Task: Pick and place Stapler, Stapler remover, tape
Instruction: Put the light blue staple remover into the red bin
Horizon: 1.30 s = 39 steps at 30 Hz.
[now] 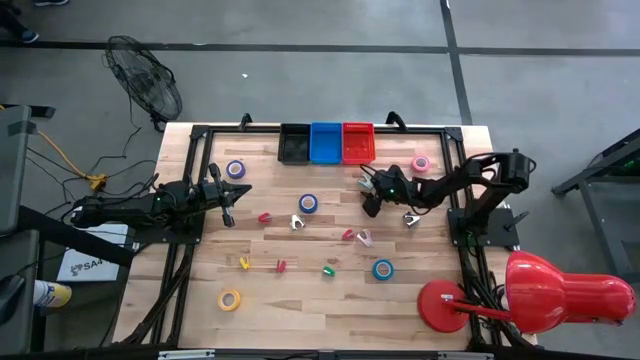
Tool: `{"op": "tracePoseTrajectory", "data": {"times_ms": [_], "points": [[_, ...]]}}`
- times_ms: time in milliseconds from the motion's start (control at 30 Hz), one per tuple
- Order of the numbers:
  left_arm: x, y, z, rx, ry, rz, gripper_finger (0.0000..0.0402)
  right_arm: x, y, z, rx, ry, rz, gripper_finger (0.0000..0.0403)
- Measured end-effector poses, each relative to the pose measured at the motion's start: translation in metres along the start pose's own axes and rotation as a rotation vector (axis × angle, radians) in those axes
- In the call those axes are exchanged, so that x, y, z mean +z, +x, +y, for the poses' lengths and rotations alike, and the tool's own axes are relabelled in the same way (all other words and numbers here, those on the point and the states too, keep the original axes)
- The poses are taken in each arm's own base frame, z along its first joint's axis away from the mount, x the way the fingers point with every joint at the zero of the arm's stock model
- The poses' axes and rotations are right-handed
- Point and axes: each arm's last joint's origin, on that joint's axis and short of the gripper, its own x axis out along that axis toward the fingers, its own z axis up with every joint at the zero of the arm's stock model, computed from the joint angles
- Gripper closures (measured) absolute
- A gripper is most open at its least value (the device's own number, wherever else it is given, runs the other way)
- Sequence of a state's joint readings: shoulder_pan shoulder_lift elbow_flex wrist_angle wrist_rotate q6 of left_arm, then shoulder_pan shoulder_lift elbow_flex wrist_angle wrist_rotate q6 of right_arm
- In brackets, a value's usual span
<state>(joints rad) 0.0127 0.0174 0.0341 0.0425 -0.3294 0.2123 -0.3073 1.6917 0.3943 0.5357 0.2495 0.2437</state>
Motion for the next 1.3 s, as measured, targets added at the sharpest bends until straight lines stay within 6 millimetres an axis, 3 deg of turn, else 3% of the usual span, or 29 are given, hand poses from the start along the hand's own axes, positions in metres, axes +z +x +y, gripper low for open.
{"op": "tracePoseTrajectory", "data": {"times_ms": [167, 500, 733, 867, 1067, 1300], "points": [[0.0, 0.0, 0.0, 0.0, 0.0, 0.0, 0.0399, -0.001, 0.0, -0.001, -0.024, 0.01, 0.01, 0.0176], [0.0, 0.0, 0.0, 0.0, 0.0, 0.0, 0.0399, -0.003, 0.0, -0.002, -0.038, 0.011, 0.019, 0.0319], [0.0, 0.0, 0.0, 0.0, 0.0, 0.0, 0.0399, 0.006, -0.003, 0.0, -0.027, 0.026, 0.002, 0.0322], [0.0, 0.0, 0.0, 0.0, 0.0, 0.0, 0.0399, 0.026, -0.009, 0.003, -0.025, 0.023, 0.018, 0.0322], [0.0, 0.0, 0.0, 0.0, 0.0, 0.0, 0.0399, 0.072, -0.015, 0.0, -0.069, 0.026, 0.057, 0.0322], [0.0, 0.0, 0.0, 0.0, 0.0, 0.0, 0.0399, 0.126, -0.022, -0.017, -0.143, 0.026, 0.076, 0.0322]]}}
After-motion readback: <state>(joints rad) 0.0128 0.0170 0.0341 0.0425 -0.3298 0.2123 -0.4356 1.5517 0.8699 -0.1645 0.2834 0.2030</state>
